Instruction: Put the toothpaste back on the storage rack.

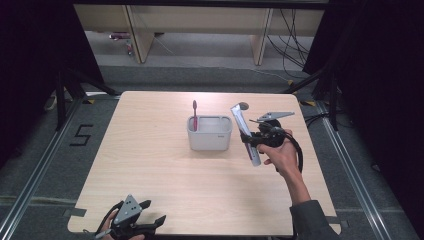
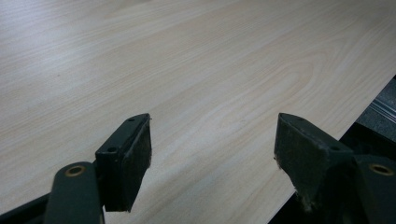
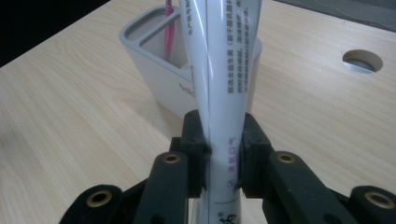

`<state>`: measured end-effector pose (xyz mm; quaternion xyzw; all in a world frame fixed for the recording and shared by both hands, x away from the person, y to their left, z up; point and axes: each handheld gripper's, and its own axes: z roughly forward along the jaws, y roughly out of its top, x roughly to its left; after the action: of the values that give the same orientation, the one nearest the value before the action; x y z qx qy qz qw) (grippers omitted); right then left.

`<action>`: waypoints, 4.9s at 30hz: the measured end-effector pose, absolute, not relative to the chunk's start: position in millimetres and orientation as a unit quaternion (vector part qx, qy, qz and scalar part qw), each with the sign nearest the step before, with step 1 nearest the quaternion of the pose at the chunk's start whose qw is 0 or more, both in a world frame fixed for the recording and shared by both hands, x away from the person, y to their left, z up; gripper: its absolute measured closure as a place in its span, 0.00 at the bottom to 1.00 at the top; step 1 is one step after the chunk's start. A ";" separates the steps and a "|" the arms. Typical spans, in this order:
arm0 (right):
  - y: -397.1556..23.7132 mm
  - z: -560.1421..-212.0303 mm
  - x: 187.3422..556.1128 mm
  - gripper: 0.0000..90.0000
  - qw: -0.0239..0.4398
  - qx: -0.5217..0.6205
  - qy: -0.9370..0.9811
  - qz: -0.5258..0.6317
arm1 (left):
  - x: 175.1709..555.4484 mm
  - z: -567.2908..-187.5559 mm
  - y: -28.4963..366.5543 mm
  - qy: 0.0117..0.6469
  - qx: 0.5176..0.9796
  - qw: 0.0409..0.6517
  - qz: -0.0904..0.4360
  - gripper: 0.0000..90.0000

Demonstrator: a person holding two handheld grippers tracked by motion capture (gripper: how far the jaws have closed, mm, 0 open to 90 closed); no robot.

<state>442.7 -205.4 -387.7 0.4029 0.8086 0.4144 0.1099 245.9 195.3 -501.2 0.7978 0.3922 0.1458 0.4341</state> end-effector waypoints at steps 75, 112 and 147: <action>-101.5 -390.7 528.8 0.84 0.187 0.387 0.743 0.513 | 242.6 -498.5 194.0 0.392 0.788 0.455 0.137 0.30; -100.0 -418.0 521.2 0.81 0.188 0.385 0.770 0.472 | 242.0 -500.1 192.3 0.390 0.792 0.449 0.135 0.30; -117.2 -413.5 506.7 0.61 0.195 0.383 0.759 0.489 | 241.7 -501.3 190.4 0.386 0.793 0.450 0.135 0.30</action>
<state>506.7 -117.2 -413.5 0.3830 0.7593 0.4885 0.1952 241.7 190.4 -501.3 0.7935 0.3865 0.1349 0.4503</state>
